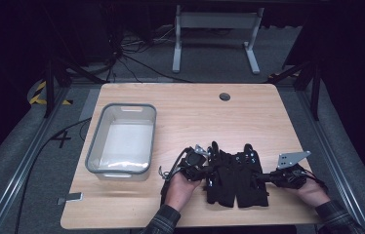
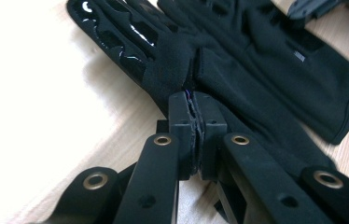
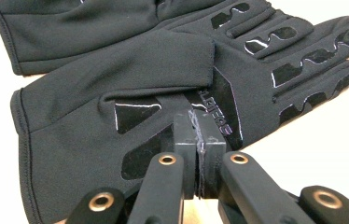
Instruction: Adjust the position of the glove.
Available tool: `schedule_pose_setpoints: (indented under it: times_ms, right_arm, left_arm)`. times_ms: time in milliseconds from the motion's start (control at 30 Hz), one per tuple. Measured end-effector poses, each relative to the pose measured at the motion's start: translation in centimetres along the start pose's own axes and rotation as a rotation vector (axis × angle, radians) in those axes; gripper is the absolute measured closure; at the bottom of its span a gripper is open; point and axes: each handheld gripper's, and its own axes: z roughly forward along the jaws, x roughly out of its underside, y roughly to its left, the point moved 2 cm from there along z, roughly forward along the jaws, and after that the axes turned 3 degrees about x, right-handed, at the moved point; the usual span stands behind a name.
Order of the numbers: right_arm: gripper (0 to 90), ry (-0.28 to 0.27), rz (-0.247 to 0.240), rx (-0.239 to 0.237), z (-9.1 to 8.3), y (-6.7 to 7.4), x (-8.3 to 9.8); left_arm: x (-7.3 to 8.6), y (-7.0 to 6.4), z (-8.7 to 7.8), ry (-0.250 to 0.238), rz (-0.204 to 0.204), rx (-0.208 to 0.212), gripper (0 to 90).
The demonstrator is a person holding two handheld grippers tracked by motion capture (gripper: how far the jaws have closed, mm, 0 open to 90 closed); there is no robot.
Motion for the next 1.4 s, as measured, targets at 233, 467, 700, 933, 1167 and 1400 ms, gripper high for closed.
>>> schedule_pose_setpoints:
  times_ms: [233,467,700,933,1167,1400]
  right_arm:
    - [90.0,0.003,-0.012,-0.010,0.6,0.3,-0.7]
    - [90.0,-0.001,-0.022,-0.018,1.3,0.3,-1.4]
    - [90.0,-0.001,-0.039,-0.029,2.3,0.5,-2.4]
    - [90.0,-0.007,-0.028,-0.036,2.8,0.1,-2.9]
    - [90.0,-0.013,-0.051,-0.041,3.9,0.1,-4.0]
    - [90.0,-0.008,-0.076,-0.031,4.7,0.1,-5.0]
  left_arm:
    - [-0.4,0.0,-0.8,-0.049,-0.019,0.025,87.7]
    - [-1.2,-0.4,-1.5,-0.101,-0.016,0.069,87.7]
    - [-2.2,-0.5,-1.8,-0.117,0.008,0.070,87.7]
    - [-3.0,-0.6,-1.6,-0.124,0.017,0.072,87.7]
    - [-4.1,-0.6,-0.9,-0.124,0.033,0.077,87.6]
    - [-5.0,-0.7,0.3,-0.115,0.039,0.072,87.6]
